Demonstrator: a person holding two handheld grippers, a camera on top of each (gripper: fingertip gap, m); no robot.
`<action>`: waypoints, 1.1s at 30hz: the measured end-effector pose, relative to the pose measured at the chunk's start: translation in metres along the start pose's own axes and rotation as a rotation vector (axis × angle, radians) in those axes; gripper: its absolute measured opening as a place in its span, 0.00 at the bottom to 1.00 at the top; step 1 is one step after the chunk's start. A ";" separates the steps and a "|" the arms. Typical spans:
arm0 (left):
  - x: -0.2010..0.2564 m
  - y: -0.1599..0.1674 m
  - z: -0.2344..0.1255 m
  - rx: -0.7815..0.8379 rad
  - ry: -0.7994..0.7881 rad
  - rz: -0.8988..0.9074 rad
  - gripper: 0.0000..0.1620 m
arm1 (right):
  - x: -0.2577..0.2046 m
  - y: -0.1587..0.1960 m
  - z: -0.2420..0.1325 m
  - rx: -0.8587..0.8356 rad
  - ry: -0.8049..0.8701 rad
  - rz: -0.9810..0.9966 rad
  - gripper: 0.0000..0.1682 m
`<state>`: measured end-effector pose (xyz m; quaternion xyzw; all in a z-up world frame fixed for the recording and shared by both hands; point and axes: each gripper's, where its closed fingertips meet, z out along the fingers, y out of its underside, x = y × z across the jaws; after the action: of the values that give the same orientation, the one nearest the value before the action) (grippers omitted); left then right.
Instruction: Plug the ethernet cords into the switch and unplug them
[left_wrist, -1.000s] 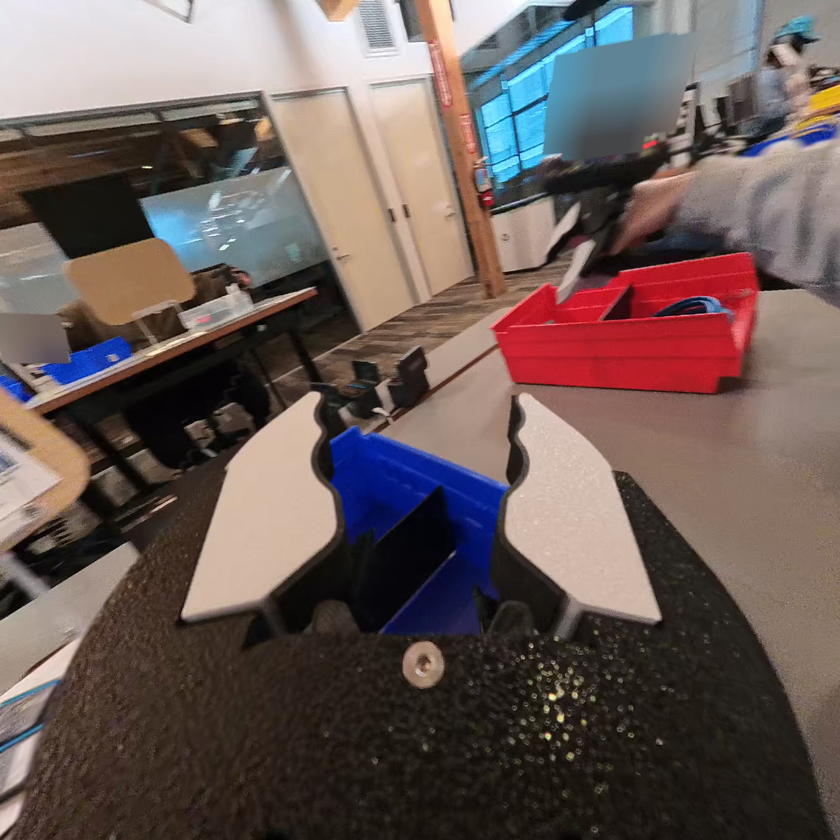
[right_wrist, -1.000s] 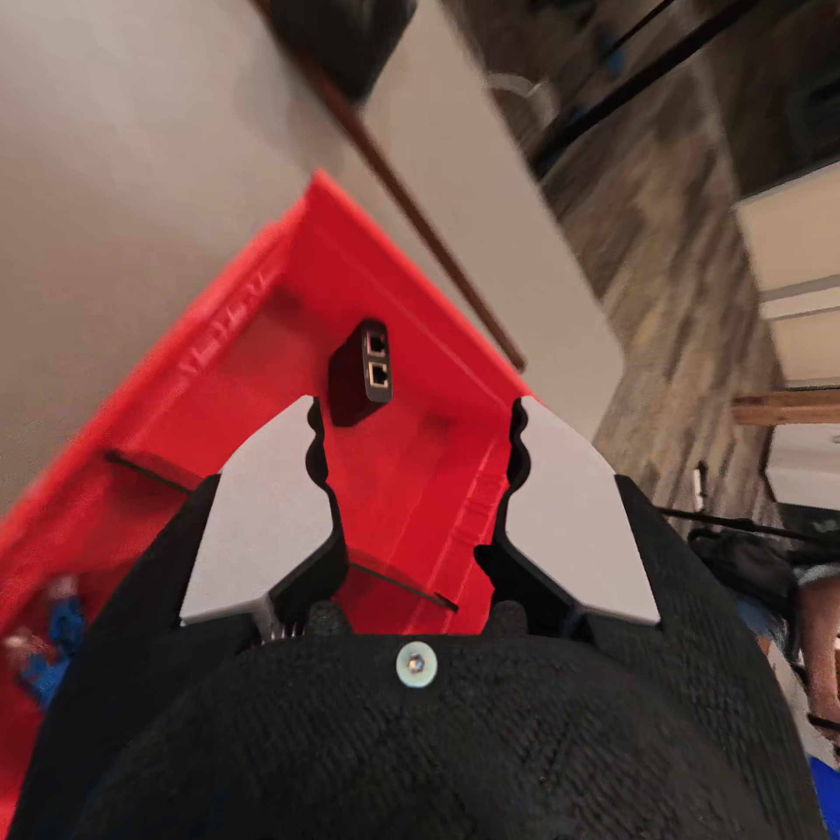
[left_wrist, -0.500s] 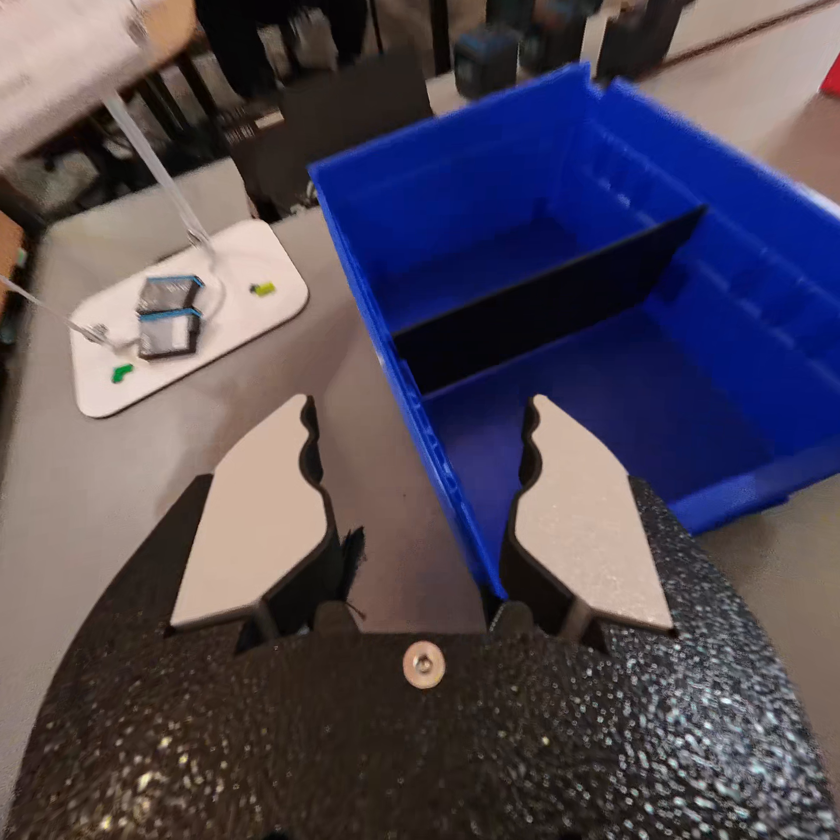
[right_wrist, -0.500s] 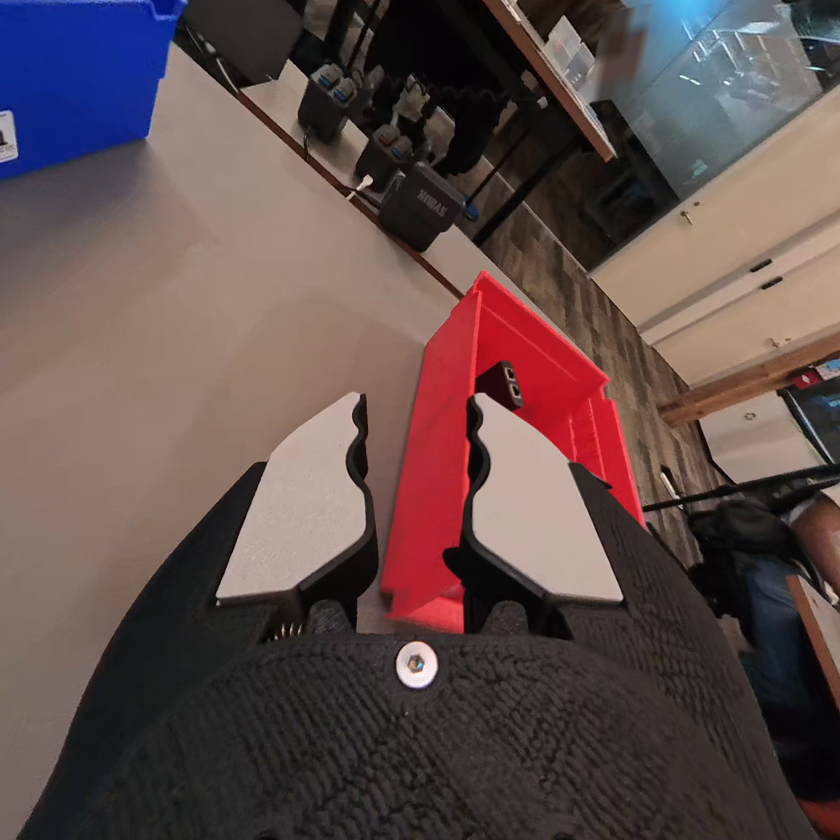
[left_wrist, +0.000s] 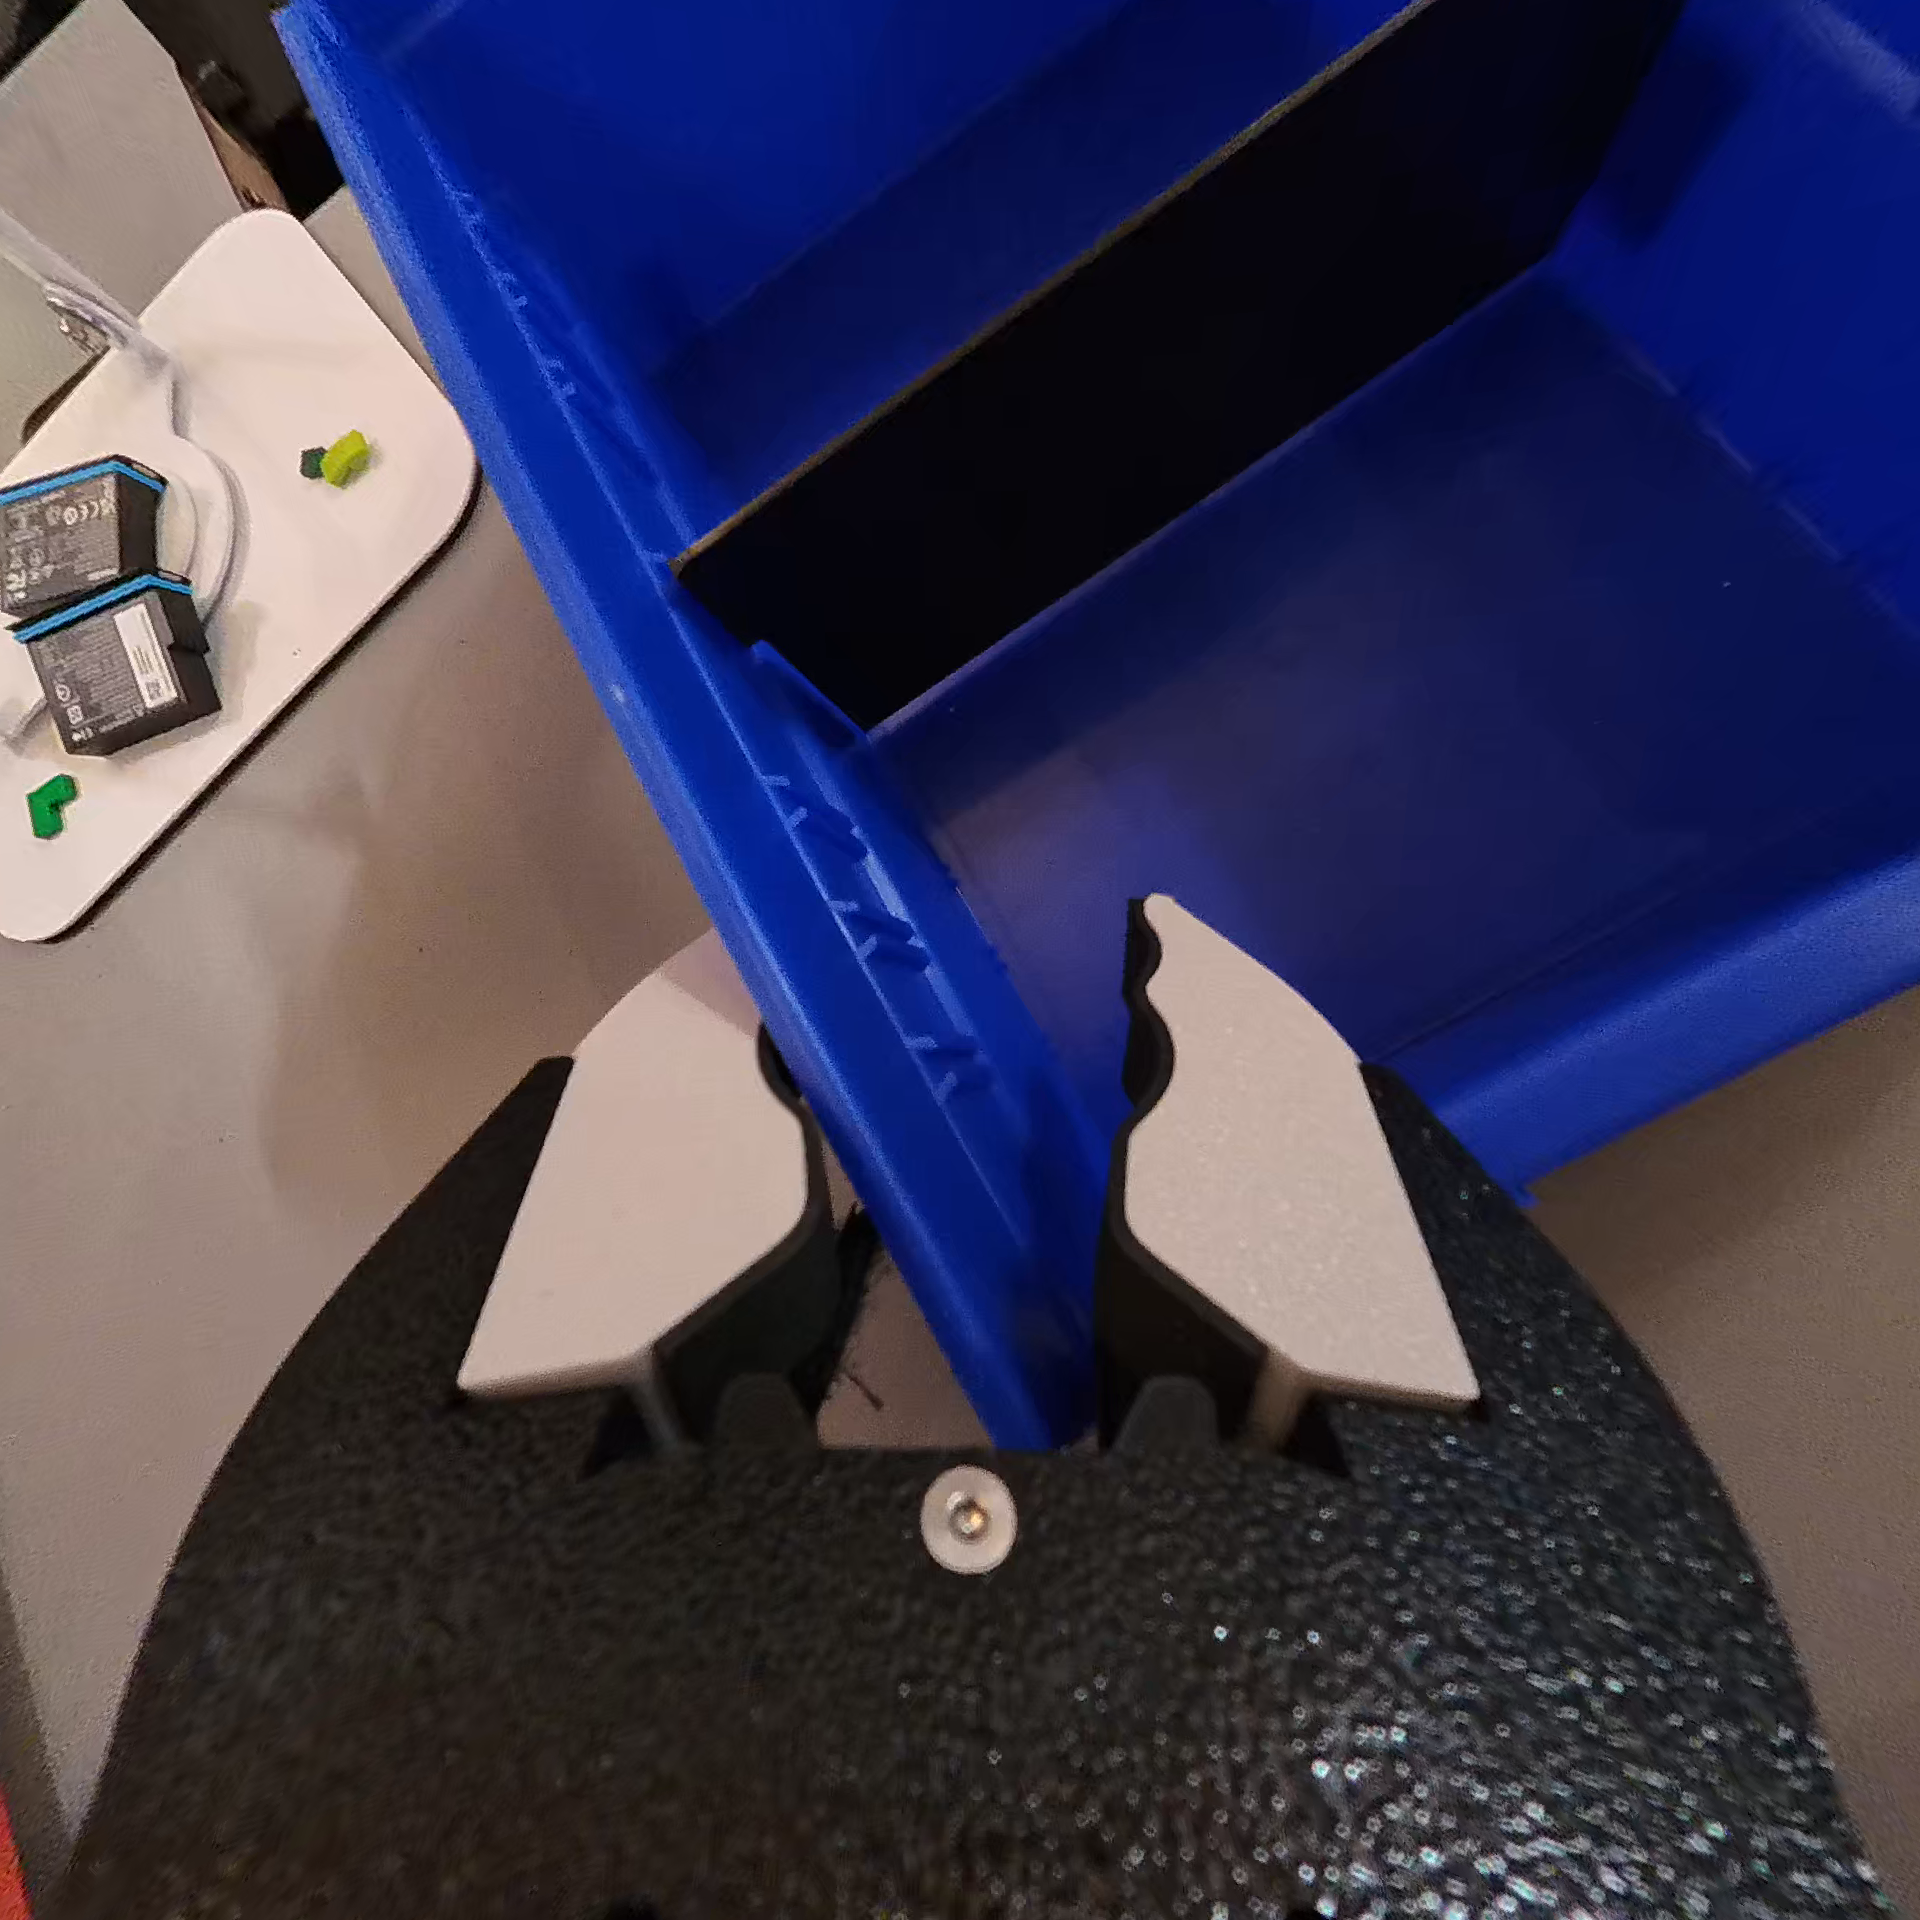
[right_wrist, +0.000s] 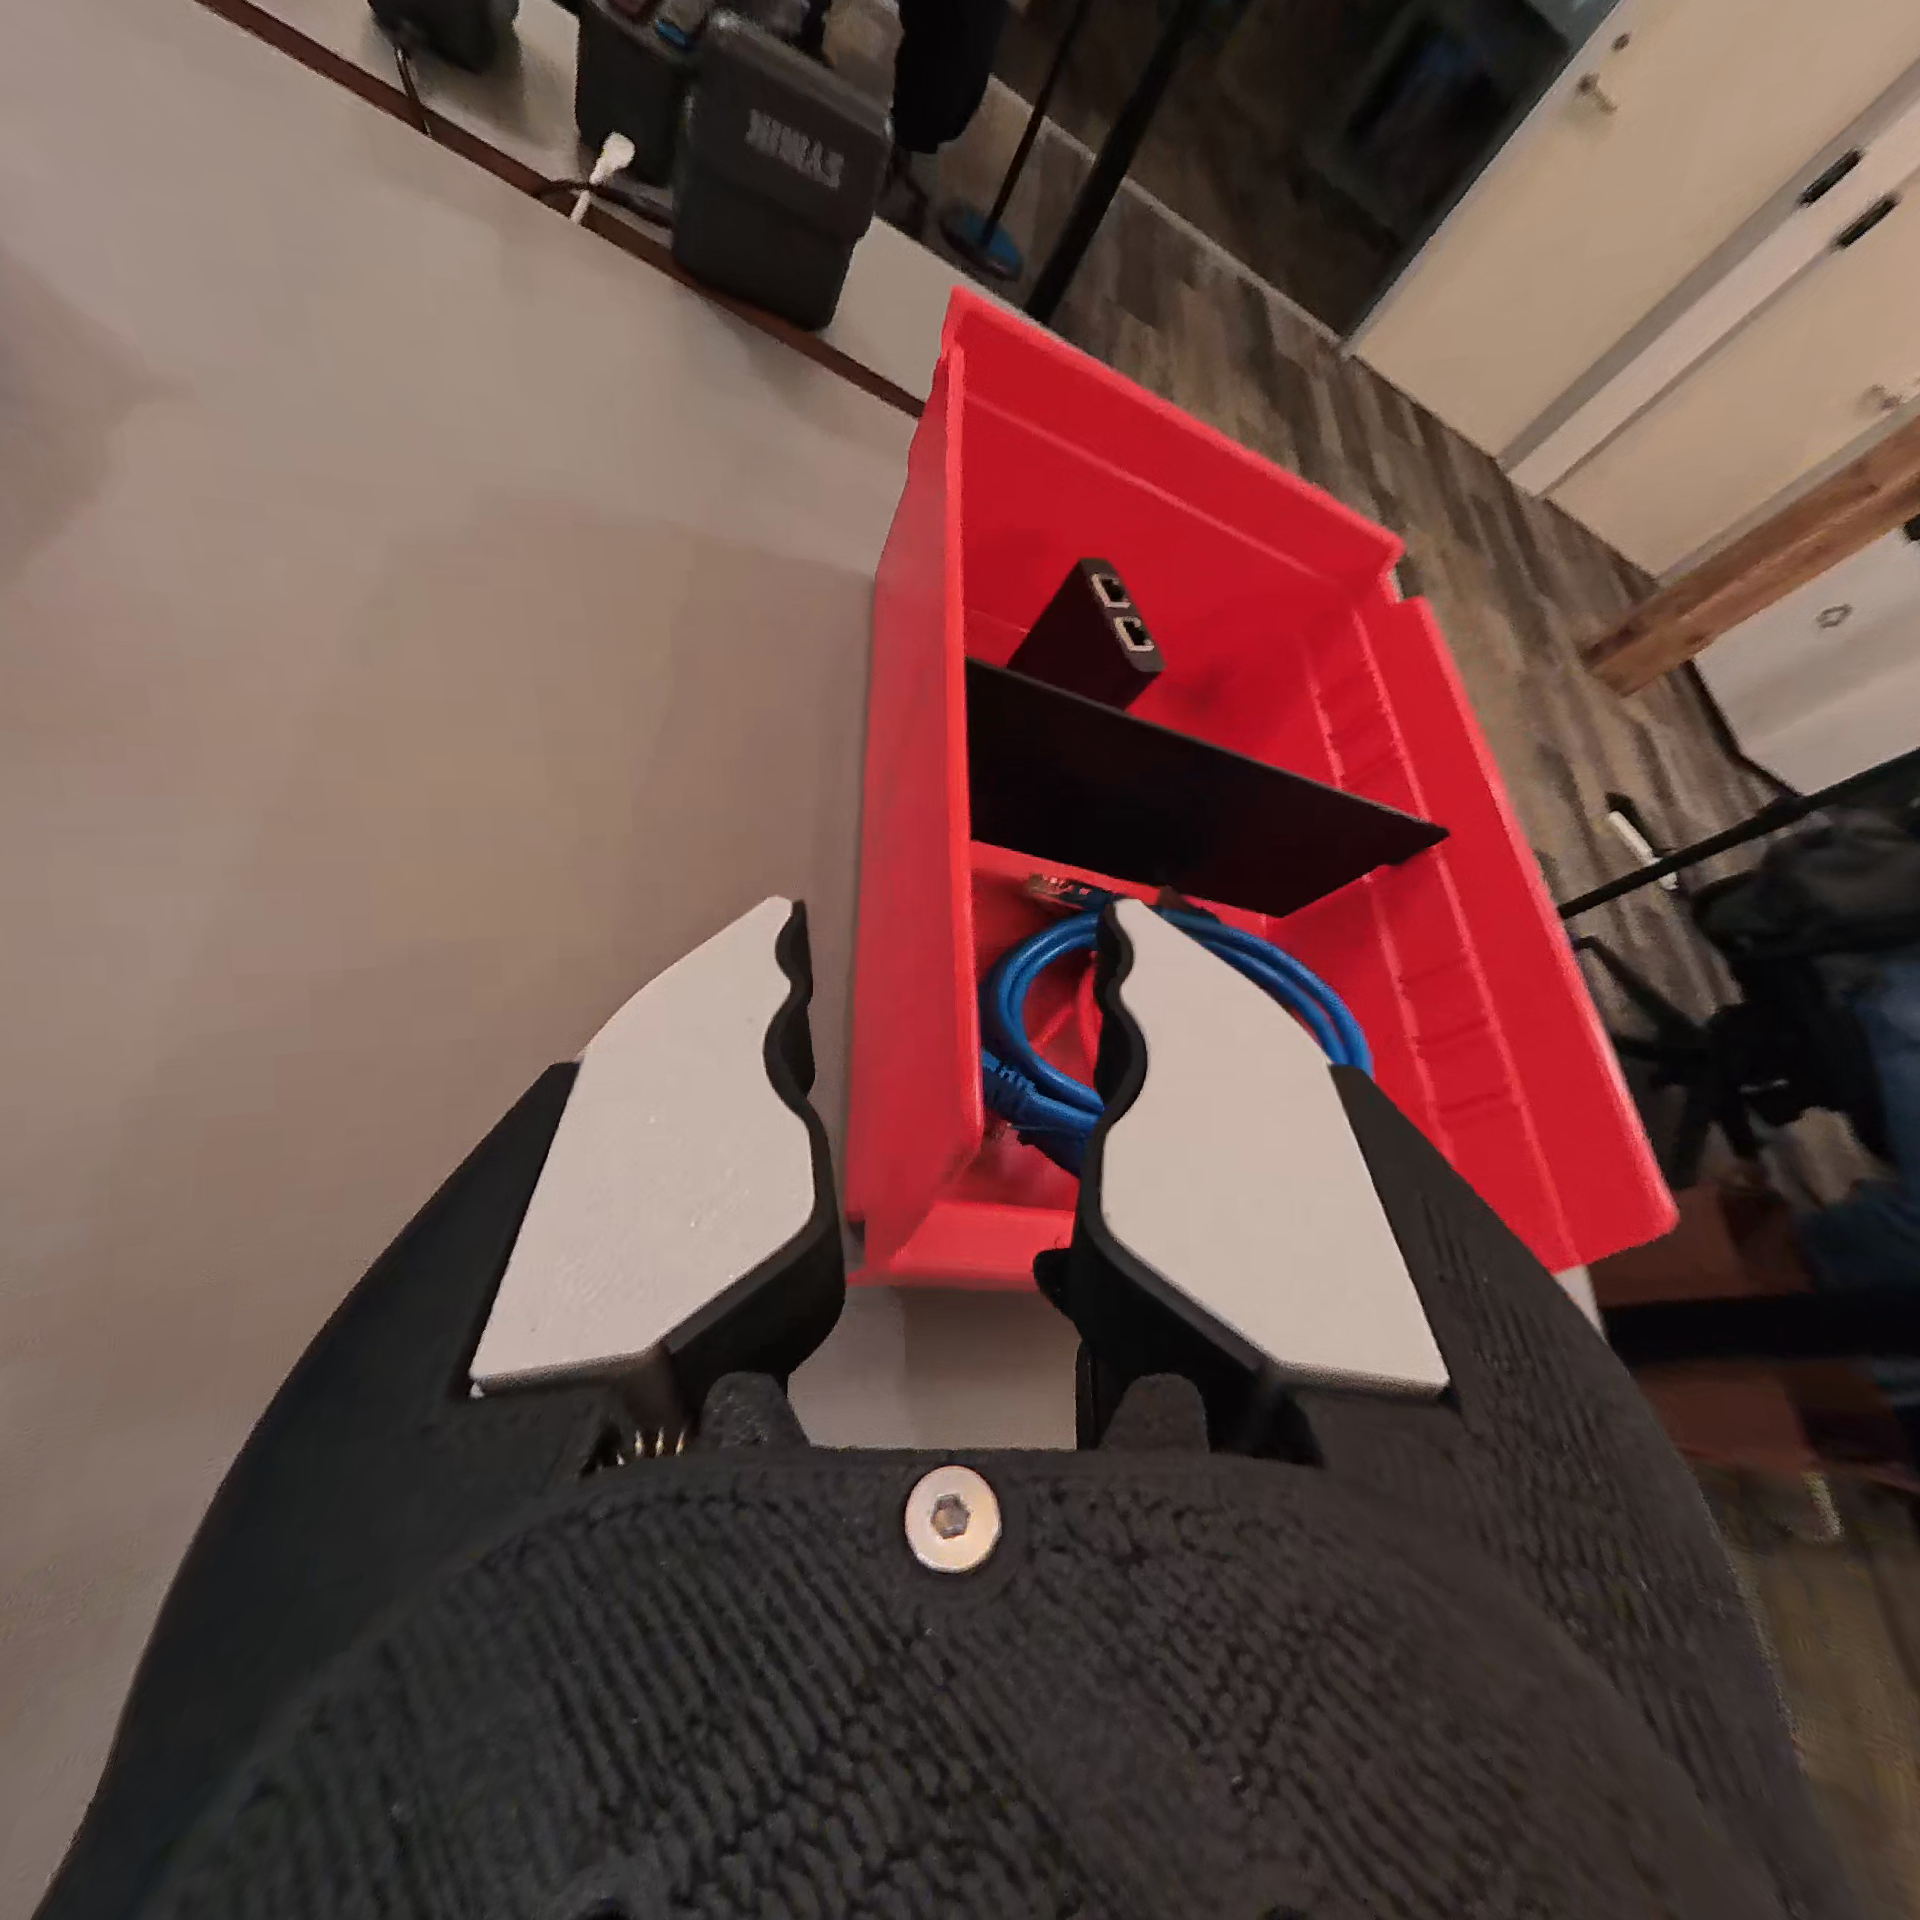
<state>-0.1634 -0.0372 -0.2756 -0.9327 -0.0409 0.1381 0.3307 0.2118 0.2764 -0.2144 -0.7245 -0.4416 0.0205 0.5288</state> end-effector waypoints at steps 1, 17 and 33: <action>0.000 0.000 0.001 -0.008 0.004 -0.001 0.35 | -0.002 0.004 0.003 -0.023 -0.013 0.008 0.30; -0.022 0.016 -0.009 0.024 -0.010 -0.076 0.17 | -0.027 0.014 0.014 -0.118 -0.096 0.029 0.03; -0.041 0.095 -0.075 0.076 -0.076 -0.295 0.04 | -0.142 -0.048 0.011 -0.018 -0.232 -0.050 0.13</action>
<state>-0.1826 -0.1633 -0.2696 -0.8975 -0.1848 0.1248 0.3805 0.0901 0.1931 -0.2443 -0.7107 -0.5180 0.0873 0.4679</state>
